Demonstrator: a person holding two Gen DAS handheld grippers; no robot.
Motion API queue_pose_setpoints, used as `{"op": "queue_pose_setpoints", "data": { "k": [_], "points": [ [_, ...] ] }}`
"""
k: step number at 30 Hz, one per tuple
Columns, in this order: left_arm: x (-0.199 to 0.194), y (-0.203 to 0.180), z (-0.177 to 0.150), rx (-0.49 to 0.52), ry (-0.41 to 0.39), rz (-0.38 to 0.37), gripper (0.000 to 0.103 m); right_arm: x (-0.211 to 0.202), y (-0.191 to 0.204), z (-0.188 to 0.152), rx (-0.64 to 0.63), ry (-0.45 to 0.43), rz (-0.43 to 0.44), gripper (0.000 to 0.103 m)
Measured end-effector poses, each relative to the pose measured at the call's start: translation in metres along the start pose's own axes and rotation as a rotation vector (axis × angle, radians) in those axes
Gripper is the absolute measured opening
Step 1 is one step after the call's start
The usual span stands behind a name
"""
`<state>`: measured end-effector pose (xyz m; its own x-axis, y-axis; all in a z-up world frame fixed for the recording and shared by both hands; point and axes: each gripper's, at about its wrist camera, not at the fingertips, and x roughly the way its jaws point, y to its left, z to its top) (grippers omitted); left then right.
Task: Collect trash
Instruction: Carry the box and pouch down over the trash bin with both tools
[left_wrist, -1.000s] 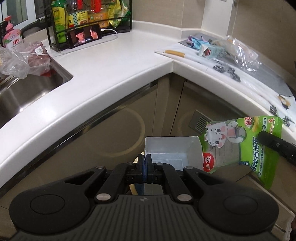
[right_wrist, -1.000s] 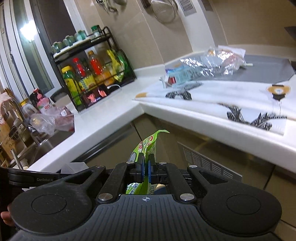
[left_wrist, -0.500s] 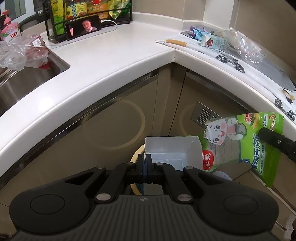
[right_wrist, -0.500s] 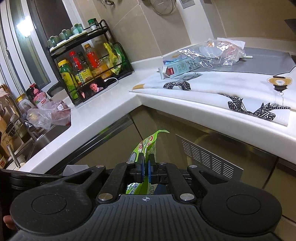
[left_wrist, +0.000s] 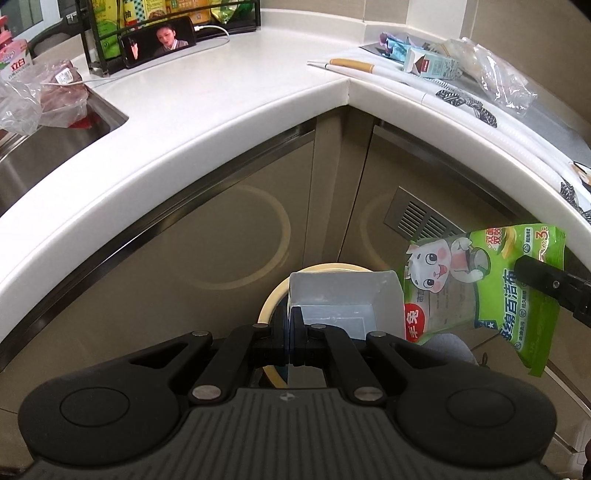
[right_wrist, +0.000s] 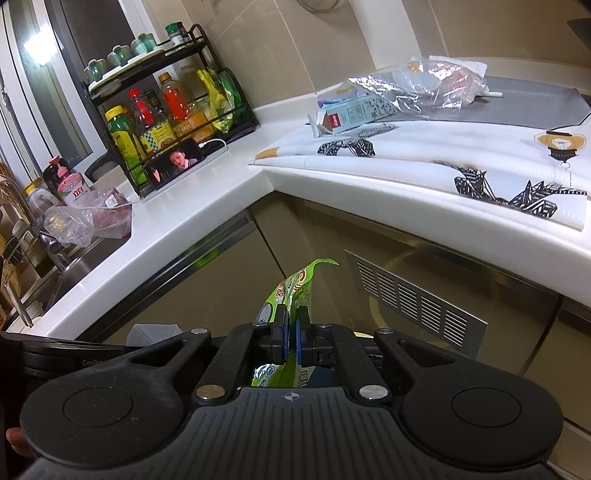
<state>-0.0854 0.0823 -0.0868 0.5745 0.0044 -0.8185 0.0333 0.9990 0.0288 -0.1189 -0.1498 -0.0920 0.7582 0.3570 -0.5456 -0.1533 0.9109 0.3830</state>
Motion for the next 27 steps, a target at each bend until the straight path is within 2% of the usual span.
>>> {"op": "queue_pose_setpoints", "data": {
  "k": [20,27],
  "points": [
    [0.059,-0.007,0.008,0.016,0.102,-0.017,0.0,0.051,-0.013,-0.011,0.022,0.135,-0.043,0.005],
    [0.086,-0.008,0.004,0.026,0.15,-0.016,0.0,0.076,-0.017,-0.018,-0.005,0.178,-0.083,0.005]
  ]
}}
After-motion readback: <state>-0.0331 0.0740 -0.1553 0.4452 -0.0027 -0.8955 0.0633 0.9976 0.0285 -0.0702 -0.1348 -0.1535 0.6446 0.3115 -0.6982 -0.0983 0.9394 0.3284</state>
